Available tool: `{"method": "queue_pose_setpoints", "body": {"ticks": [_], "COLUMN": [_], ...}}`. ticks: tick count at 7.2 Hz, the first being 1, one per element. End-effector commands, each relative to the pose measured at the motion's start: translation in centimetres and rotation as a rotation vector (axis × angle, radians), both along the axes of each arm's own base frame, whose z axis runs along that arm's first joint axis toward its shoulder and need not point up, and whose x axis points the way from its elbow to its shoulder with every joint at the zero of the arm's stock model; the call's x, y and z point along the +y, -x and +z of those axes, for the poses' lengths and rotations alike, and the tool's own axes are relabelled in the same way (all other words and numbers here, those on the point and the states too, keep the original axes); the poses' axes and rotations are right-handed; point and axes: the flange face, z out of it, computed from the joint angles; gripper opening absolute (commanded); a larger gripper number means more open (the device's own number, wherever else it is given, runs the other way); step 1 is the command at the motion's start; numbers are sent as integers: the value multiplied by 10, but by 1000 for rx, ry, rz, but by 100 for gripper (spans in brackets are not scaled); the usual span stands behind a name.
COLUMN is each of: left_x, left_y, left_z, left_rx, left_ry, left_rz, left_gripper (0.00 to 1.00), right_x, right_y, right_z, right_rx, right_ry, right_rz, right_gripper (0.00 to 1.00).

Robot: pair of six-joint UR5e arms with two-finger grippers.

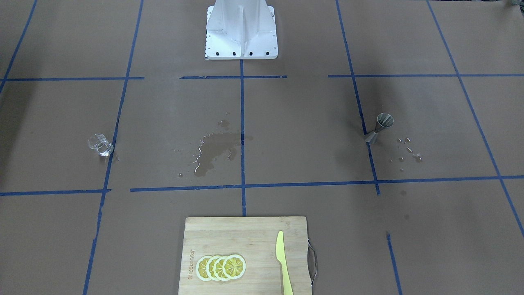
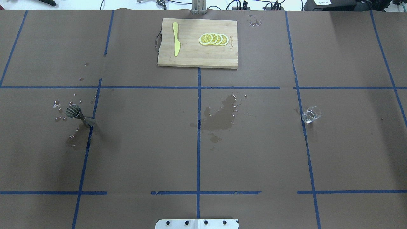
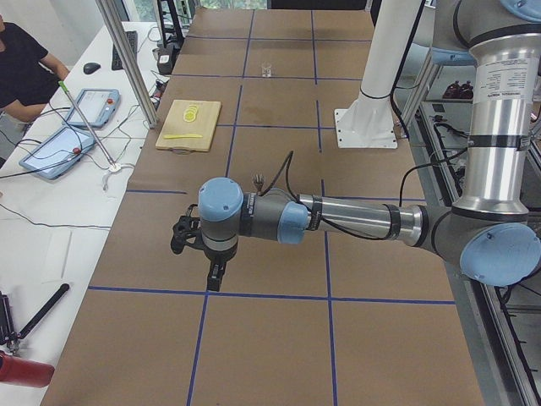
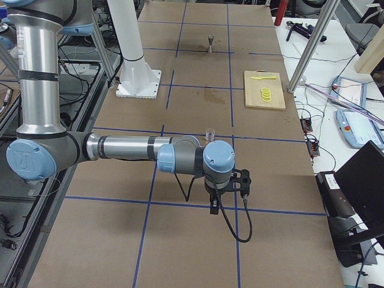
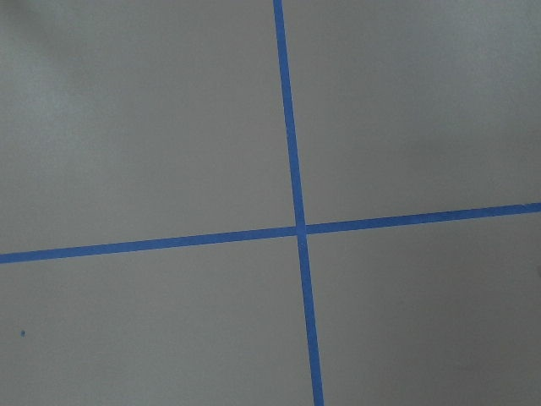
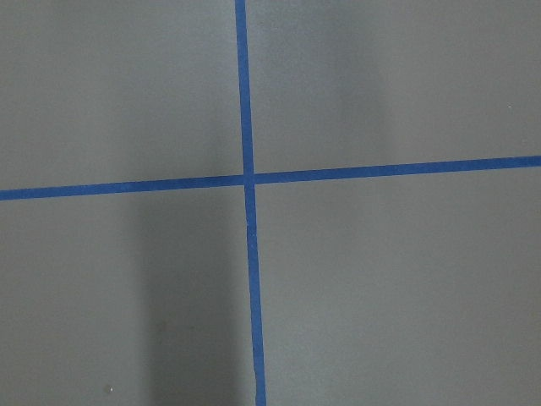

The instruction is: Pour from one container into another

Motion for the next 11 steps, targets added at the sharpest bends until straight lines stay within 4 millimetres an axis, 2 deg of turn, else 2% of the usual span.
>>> {"method": "queue_pose_setpoints", "body": {"ticks": [1, 2, 3, 4, 5, 6, 7, 8, 10, 11], "left_x": [-1, -3, -7, -13, -24, -16, -1, 14, 55, 88], "left_y": [0, 0, 0, -4, -37, -90, -137, -165, -220, -269], "left_z": [-2, -10, -27, -55, -112, -165, -203, -229, -263, -271], "left_rx": [2, 2, -1, -9, 14, -6, 32, 99, 166, 178], "left_ry": [0, -34, -130, -205, -257, -255, -217, -147, -37, -31], "left_rz": [-5, -6, -11, -3, 6, -41, -83, -138, -226, -273], "left_gripper": [100, 100, 100, 100, 100, 100, 100, 100, 100, 100], "right_x": [3, 6, 4, 3, 2, 2, -3, -7, -6, -6], "right_y": [-1, -1, 0, 2, 2, 4, 5, 7, 10, 13], "right_z": [-5, -9, -12, -16, -19, -19, -26, -30, -31, -33], "right_rx": [-12, -18, -22, -42, -47, -60, -68, -69, -105, -140], "right_ry": [-7, 0, -3, -21, -27, -24, -35, -42, -39, -44], "right_rz": [5, 12, 15, 13, 13, 13, 9, 3, 2, 0], "right_gripper": [100, 100, 100, 100, 100, 100, 100, 100, 100, 100]}}
